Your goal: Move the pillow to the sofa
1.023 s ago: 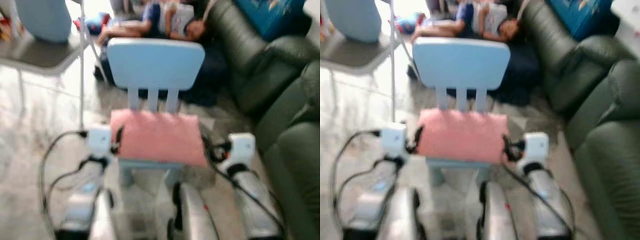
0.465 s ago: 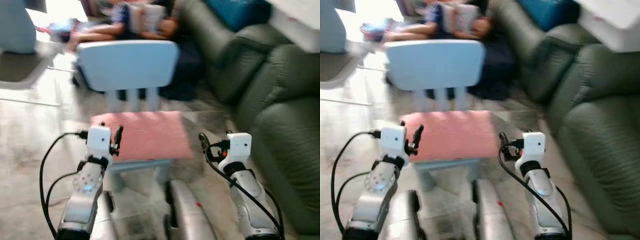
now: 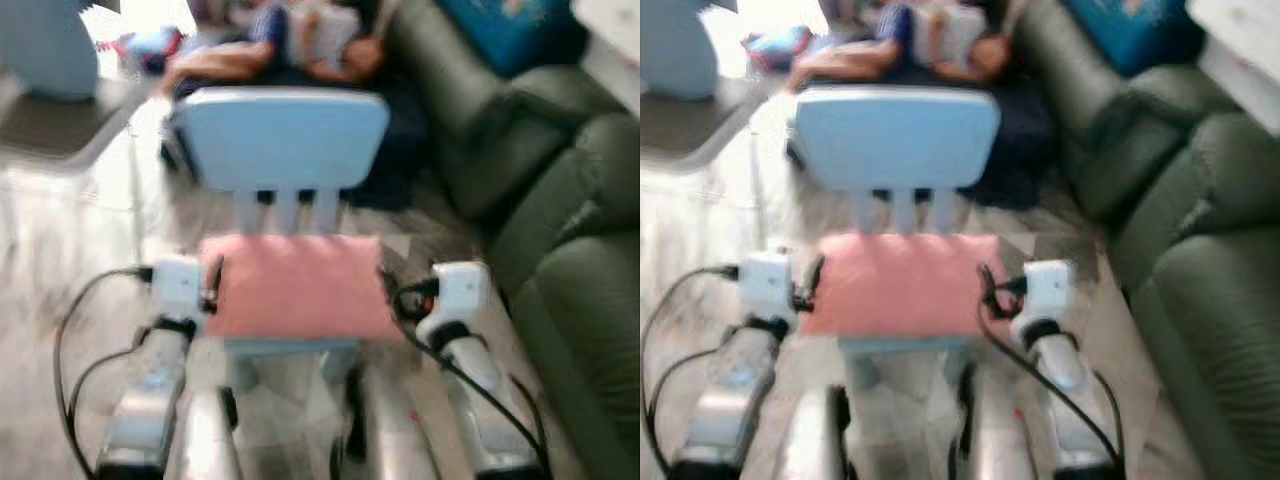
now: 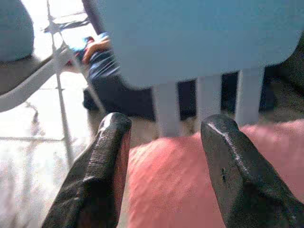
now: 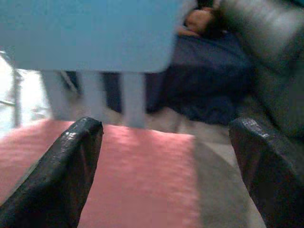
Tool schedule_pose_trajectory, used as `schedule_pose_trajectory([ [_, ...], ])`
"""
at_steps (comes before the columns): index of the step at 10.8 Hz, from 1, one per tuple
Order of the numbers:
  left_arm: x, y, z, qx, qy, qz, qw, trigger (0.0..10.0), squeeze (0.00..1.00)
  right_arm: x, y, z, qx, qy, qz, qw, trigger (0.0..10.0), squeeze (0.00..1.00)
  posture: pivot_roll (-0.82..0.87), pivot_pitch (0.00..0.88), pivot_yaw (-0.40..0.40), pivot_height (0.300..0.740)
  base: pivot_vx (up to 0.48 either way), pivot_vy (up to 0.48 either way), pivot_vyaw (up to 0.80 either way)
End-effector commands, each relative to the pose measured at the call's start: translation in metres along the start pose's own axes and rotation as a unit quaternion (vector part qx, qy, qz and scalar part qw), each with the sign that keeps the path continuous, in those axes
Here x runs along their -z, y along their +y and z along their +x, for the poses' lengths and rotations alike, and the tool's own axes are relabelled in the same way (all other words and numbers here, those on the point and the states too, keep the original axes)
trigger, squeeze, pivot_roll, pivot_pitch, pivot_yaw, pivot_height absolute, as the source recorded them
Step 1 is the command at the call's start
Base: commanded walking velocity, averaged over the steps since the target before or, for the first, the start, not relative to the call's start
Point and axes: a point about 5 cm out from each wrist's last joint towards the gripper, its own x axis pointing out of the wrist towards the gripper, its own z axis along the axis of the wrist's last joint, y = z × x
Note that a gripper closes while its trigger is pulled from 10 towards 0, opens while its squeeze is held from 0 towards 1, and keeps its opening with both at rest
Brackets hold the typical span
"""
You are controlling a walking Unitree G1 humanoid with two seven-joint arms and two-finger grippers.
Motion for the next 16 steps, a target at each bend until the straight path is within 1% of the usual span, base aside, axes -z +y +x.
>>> schedule_pose_trajectory([
  [1,0.001,-0.012,-0.001,0.015,0.002,-0.005,1.0,10.0,0.0,0.002,-0.013,-0.005,0.02,0.008,-0.007,1.0,10.0,0.0,-0.06,0.116,-0.069,0.582,0.0,0.0,0.0],
  [3,0.002,-0.012,-0.003,0.015,0.004,-0.008,1.0,10.0,0.0,0.003,-0.011,-0.006,0.014,0.011,-0.008,1.0,10.0,0.0,-0.06,0.122,-0.075,0.577,0.0,0.0,0.0],
  [4,0.004,-0.012,-0.004,0.015,0.013,-0.009,1.0,10.0,0.0,0.004,-0.01,-0.008,0.01,0.015,-0.008,1.0,10.0,0.0,-0.05,0.135,-0.078,0.557,0.0,0.0,0.0],
  [5,0.005,-0.011,-0.005,0.011,0.02,-0.005,1.0,10.0,0.0,0.005,-0.009,-0.012,0.008,0.019,-0.008,1.0,10.0,0.0,-0.05,0.166,-0.085,0.542,0.0,0.0,0.0],
  [6,0.011,-0.005,-0.005,0.001,0.041,0.008,0.999,10.0,0.0,0.006,-0.008,-0.016,0.006,0.026,-0.002,1.0,10.0,0.0,-0.05,0.191,-0.088,0.527,0.0,0.0,0.0],
  [7,0.013,0.0,-0.005,-0.014,0.056,0.02,0.998,10.0,0.0,0.003,-0.007,-0.016,0.006,0.029,0.003,1.0,10.0,0.0,-0.05,0.209,-0.091,0.527,0.0,0.0,0.0],
  [8,0.009,0.003,-0.003,-0.019,0.053,0.026,0.998,10.0,0.0,0.001,-0.008,-0.016,0.004,0.032,0.008,0.999,10.0,0.0,-0.05,0.239,-0.097,0.527,0.0,0.0,0.0],
  [9,0.001,0.005,0.001,-0.02,0.039,0.049,0.998,10.0,0.0,-0.001,-0.009,-0.012,-0.002,0.04,0.019,0.999,10.0,0.0,-0.04,0.266,-0.099,0.527,0.0,0.0,0.0],
  [10,-0.001,0.011,0.006,-0.03,0.041,0.061,0.997,10.0,0.0,-0.001,-0.011,-0.007,-0.005,0.047,0.014,0.999,10.0,0.0,-0.04,0.309,-0.103,0.527,0.0,0.0,0.0],
  [11,-0.005,0.022,0.013,-0.053,0.041,0.071,0.995,10.0,0.0,-0.006,-0.011,-0.003,-0.009,0.048,0.019,0.999,10.0,0.0,-0.04,0.353,-0.111,0.527,0.0,0.0,0.0],
  [12,-0.008,0.029,0.018,-0.071,0.041,0.071,0.994,10.0,0.0,-0.008,-0.01,0.0,-0.015,0.048,0.015,0.999,10.0,0.0,-0.05,0.372,-0.116,0.527,0.0,0.0,0.0],
  [13,-0.009,0.037,0.022,-0.085,0.045,0.073,0.993,10.0,0.0,-0.009,-0.009,0.005,-0.017,0.051,0.022,0.998,10.0,0.0,-0.05,0.414,-0.12,0.527,0.0,0.0,0.0],
  [14,-0.009,0.044,0.025,-0.096,0.052,0.07,0.992,10.0,0.0,-0.011,-0.008,0.013,-0.019,0.057,0.033,0.998,10.0,0.0,-0.05,0.459,-0.122,0.527,0.0,0.0,0.0],
  [15,-0.009,0.046,0.027,-0.101,0.057,0.071,0.991,10.0,0.0,-0.013,-0.007,0.022,-0.024,0.065,0.047,0.997,10.0,0.0,-0.05,0.48,-0.121,0.527,0.0,0.0,0.0],
  [16,-0.004,0.05,0.032,-0.121,0.08,0.072,0.987,10.0,0.0,-0.014,-0.007,0.035,-0.022,0.081,0.075,0.994,10.0,0.0,-0.05,0.508,-0.119,0.527,0.0,0.0,0.0],
])
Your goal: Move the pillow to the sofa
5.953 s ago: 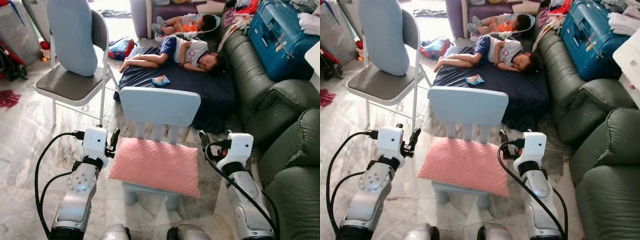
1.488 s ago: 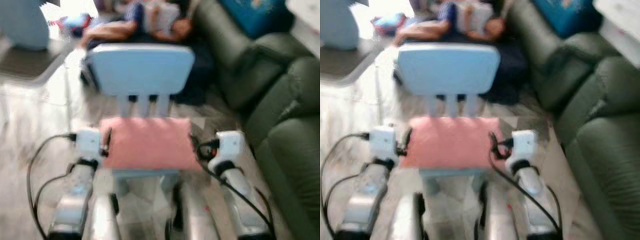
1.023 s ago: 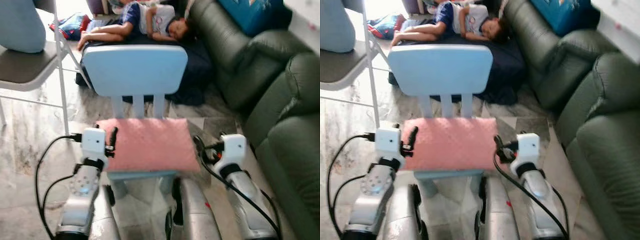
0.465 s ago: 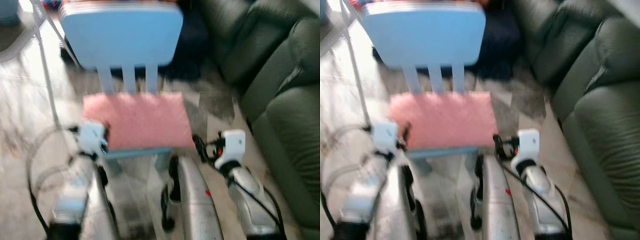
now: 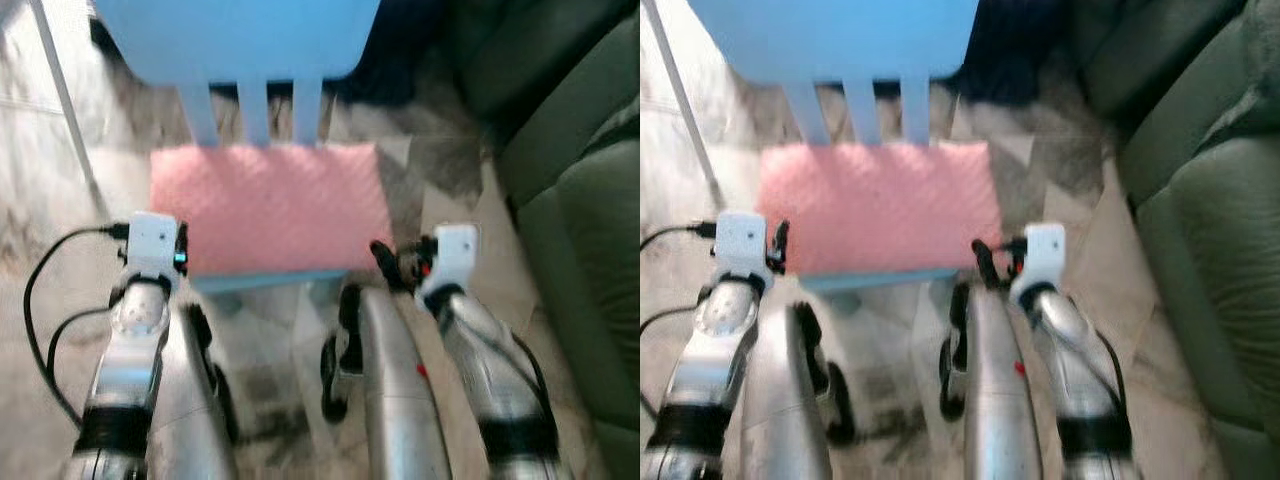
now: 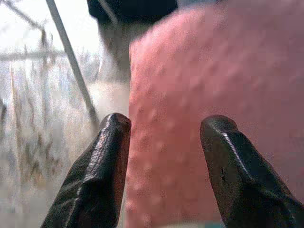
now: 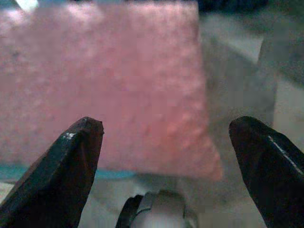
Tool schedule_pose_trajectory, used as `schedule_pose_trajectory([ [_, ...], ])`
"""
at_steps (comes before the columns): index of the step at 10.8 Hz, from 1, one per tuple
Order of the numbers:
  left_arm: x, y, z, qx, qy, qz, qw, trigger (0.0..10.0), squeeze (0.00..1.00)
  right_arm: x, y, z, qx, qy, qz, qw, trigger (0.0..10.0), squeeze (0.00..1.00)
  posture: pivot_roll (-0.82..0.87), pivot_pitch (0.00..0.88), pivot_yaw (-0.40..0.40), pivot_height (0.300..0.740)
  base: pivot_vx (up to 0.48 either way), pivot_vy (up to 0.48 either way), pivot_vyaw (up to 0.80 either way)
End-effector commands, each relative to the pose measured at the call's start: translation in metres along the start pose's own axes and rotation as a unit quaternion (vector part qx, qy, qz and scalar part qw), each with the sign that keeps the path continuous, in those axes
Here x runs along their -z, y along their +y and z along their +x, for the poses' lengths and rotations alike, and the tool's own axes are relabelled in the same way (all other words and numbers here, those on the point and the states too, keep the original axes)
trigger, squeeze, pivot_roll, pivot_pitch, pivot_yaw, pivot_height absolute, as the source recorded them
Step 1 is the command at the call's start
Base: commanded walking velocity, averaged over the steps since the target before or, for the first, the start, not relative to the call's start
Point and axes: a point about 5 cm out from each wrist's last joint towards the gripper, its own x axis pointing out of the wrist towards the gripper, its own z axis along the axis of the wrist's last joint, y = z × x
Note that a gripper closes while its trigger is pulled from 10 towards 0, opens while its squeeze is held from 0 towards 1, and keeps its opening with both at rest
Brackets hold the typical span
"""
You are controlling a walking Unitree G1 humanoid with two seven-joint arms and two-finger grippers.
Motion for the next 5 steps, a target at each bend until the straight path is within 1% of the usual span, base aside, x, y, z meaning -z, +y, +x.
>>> schedule_pose_trajectory([
  [1,0.013,0.006,0.0,-0.015,0.029,0.011,0.999,10.0,0.0,0.012,-0.007,0.003,0.009,0.033,0.024,0.999,10.0,0.0,-0.05,0.529,-0.12,0.527,0.0,0.0,0.0],
  [2,0.01,0.008,0.004,-0.016,0.027,0.009,0.999,10.0,0.0,0.009,-0.004,0.011,-0.006,0.036,0.02,0.999,10.0,0.84,-0.04,0.54,-0.119,0.527,0.0,0.0,0.0],
  [3,0.006,0.011,0.011,-0.021,0.027,0.002,0.999,10.0,0.63,0.006,0.003,0.023,-0.029,0.037,0.023,0.999,10.0,1.0,-0.03,0.553,-0.117,0.527,0.0,0.0,0.0],
  [4,0.003,0.013,0.016,-0.029,0.025,0.003,0.999,10.0,0.75,0.001,0.013,0.036,-0.049,0.036,0.025,0.998,10.0,0.35,-0.02,0.565,-0.118,0.527,0.0,0.0,0.0],
  [5,-0.001,0.013,0.02,-0.032,0.014,-0.005,0.999,10.0,0.57,-0.002,0.018,0.043,-0.057,0.037,0.021,0.997,10.0,0.0,-0.01,0.567,-0.119,0.527,0.0,0.0,0.0],
])
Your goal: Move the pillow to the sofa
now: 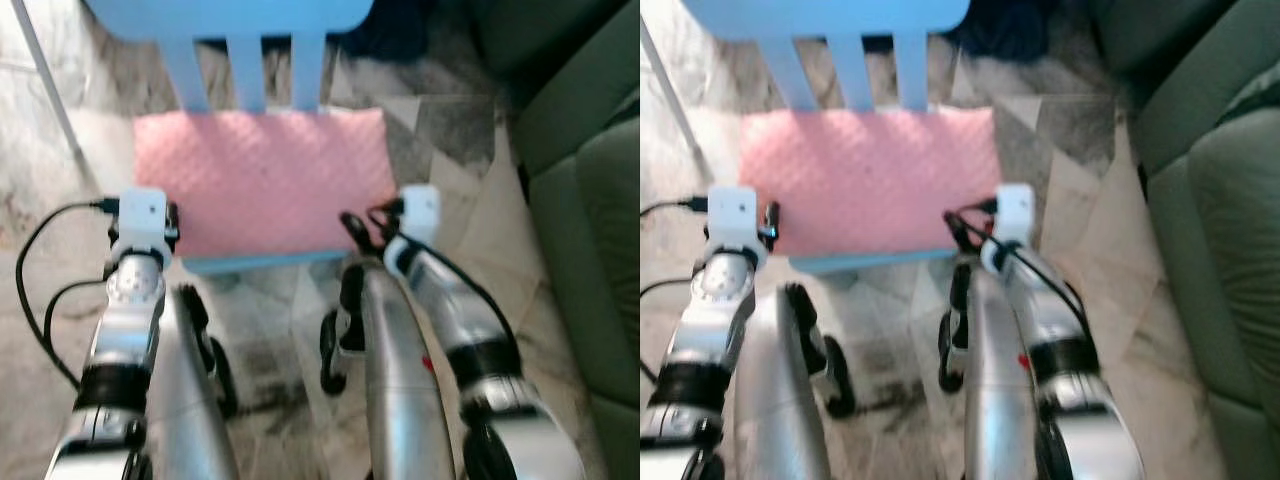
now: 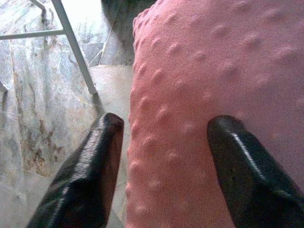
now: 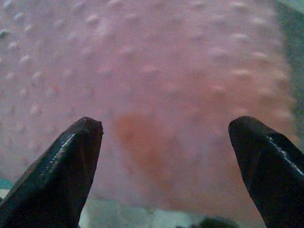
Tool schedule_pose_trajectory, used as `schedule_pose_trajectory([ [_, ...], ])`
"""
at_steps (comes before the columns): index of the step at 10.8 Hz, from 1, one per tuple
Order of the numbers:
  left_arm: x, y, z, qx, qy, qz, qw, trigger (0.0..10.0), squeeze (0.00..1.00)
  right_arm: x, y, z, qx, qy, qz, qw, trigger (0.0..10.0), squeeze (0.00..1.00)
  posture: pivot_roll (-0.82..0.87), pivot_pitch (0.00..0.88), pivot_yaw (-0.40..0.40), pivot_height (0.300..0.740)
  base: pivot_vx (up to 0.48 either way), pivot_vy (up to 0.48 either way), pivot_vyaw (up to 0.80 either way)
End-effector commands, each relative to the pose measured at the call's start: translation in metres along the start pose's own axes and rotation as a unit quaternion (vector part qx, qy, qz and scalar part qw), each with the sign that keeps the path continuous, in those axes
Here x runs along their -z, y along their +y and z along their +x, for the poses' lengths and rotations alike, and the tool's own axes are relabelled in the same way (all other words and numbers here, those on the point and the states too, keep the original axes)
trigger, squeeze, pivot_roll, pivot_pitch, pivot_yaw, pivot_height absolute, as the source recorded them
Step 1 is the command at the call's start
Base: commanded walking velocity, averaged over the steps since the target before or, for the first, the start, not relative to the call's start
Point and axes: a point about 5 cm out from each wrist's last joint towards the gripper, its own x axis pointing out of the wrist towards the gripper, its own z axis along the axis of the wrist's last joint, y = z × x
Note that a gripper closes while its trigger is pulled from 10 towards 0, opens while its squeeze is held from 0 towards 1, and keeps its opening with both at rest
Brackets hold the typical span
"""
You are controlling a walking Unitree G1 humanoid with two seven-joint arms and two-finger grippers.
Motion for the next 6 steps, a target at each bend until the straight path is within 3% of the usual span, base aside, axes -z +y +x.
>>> schedule_pose_trajectory([
  [1,0.013,-0.002,-0.002,0.005,0.018,-0.008,1.0,10.0,0.0,0.014,-0.001,0.001,-0.002,0.021,0.007,1.0,10.0,0.0,0.0,0.574,-0.121,0.527,0.0,0.0,0.0],
  [2,0.015,-0.007,0.0,0.013,0.025,-0.007,1.0,10.0,0.0,0.011,0.001,0.007,-0.004,0.02,-0.005,1.0,10.0,0.0,0.0,0.577,-0.123,0.527,0.0,0.0,0.0],
  [4,0.026,-0.022,0.005,0.042,0.055,-0.013,0.998,10.0,0.0,0.011,0.003,0.017,0.017,0.037,-0.093,0.995,10.0,0.0,-0.02,0.584,-0.132,0.527,0.0,0.0,0.0],
  [6,0.028,-0.038,0.01,0.069,0.064,-0.024,0.995,10.0,0.0,0.008,0.006,0.025,0.038,0.044,-0.114,0.992,10.0,0.0,-0.03,0.58,-0.145,0.527,0.0,0.0,0.0],
])
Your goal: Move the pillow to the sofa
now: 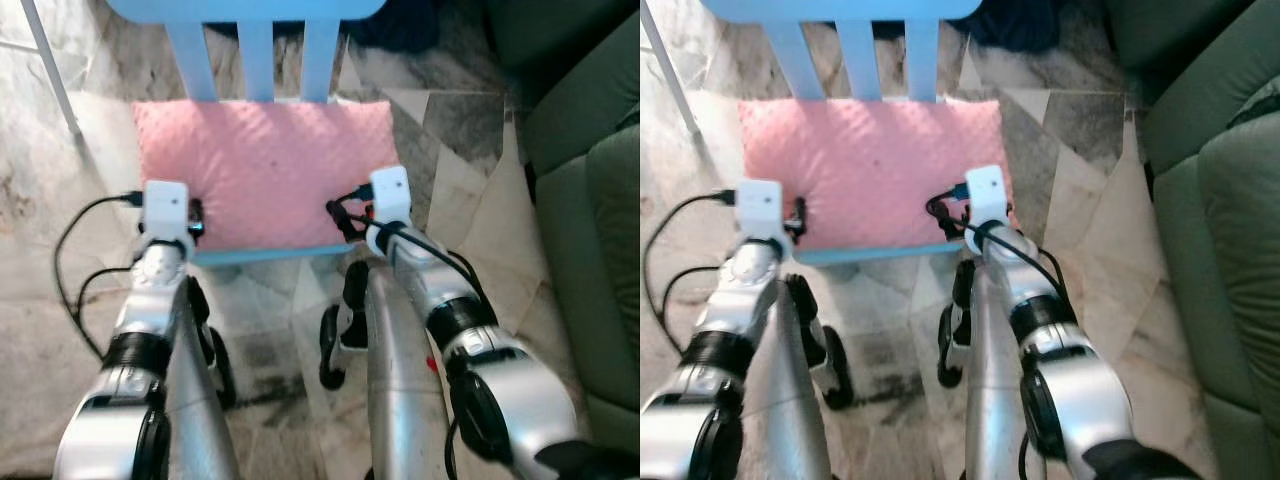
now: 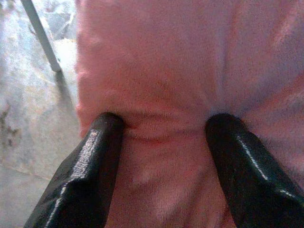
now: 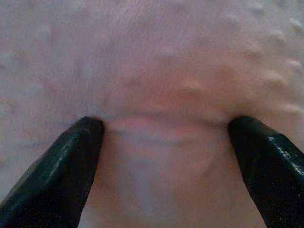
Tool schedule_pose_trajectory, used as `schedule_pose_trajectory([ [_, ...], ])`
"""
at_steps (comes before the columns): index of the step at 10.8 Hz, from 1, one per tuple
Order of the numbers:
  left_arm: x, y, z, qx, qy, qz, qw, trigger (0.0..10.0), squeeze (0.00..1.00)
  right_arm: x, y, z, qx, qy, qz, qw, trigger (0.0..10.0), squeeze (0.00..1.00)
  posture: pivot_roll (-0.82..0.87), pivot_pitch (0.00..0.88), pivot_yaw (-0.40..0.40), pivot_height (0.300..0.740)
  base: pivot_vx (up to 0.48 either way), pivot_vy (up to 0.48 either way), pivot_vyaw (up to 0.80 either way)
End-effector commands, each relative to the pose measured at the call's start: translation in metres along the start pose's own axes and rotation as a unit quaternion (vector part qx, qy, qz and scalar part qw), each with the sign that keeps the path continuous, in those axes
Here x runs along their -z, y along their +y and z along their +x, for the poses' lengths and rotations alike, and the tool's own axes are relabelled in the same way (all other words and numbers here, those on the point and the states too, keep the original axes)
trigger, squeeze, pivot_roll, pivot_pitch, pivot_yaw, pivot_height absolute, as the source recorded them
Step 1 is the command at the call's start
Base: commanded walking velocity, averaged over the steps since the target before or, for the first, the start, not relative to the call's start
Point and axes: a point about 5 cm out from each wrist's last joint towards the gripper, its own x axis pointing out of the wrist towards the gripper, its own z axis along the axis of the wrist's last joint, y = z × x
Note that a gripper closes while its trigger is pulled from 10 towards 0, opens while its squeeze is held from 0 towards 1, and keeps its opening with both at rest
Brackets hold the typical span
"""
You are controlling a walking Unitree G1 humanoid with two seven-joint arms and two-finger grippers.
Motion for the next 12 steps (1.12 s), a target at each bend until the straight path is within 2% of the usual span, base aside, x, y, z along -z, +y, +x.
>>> schedule_pose_trajectory([
  [1,0.03,-0.012,-0.007,0.018,0.055,0.014,0.998,10.0,0.0,0.019,0.002,-0.002,0.019,0.032,-0.025,0.999,10.0,0.0,-0.03,0.577,-0.147,0.527,0.0,0.0,0.0],
  [3,0.036,-0.022,-0.007,0.039,0.061,0.011,0.997,10.0,0.0,0.02,0.009,0.001,0.03,0.034,-0.031,0.998,10.0,0.0,-0.03,0.574,-0.149,0.527,0.0,0.0,0.0],
  [4,0.04,-0.026,-0.008,0.047,0.067,0.015,0.997,10.0,0.0,0.031,0.018,0.0,0.014,0.06,0.004,0.998,0.0,0.0,-0.03,0.572,-0.151,0.527,0.0,0.0,0.0],
  [5,0.042,-0.028,-0.008,0.053,0.067,0.015,0.996,6.2,0.0,0.035,0.02,0.0,0.01,0.067,0.023,0.997,0.0,0.0,-0.03,0.572,-0.151,0.527,0.0,0.0,0.0],
  [6,0.05,-0.03,-0.012,0.067,0.069,0.018,0.995,0.0,0.0,0.046,0.023,-0.003,0.021,0.089,0.032,0.995,0.0,0.0,-0.03,0.571,-0.152,0.527,0.0,0.0,0.0],
  [7,0.055,-0.03,-0.014,0.069,0.074,0.012,0.995,0.0,0.0,0.048,0.023,-0.003,0.025,0.096,0.045,0.994,0.0,0.0,-0.03,0.572,-0.152,0.527,0.0,0.0,0.0],
  [12,0.055,-0.03,-0.014,0.071,0.069,0.0,0.995,0.0,0.0,0.045,0.02,-0.002,0.024,0.097,0.05,0.994,0.0,0.0,-0.03,0.569,-0.155,0.527,0.0,0.0,0.0],
])
